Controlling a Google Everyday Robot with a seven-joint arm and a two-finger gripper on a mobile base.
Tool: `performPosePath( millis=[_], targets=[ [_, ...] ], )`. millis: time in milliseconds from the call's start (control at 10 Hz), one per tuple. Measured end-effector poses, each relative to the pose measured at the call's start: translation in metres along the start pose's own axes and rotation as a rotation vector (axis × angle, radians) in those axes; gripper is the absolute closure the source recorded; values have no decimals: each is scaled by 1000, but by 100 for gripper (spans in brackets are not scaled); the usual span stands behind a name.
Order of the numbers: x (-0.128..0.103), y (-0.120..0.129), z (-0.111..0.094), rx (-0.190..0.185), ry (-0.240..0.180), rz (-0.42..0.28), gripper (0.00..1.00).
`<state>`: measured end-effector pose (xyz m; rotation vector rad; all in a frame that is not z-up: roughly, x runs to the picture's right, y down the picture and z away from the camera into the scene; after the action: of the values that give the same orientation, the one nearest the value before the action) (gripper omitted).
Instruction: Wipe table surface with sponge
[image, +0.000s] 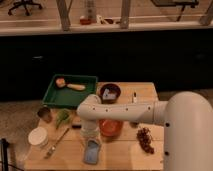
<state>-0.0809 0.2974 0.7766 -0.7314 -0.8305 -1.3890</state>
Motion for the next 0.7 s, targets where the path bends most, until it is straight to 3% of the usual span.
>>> performPosePath(
  millis=[300, 700],
  targets=[
    [13, -14, -1, -10, 4, -15, 100],
    [9, -34, 1, 13, -20, -87, 100]
  ],
)
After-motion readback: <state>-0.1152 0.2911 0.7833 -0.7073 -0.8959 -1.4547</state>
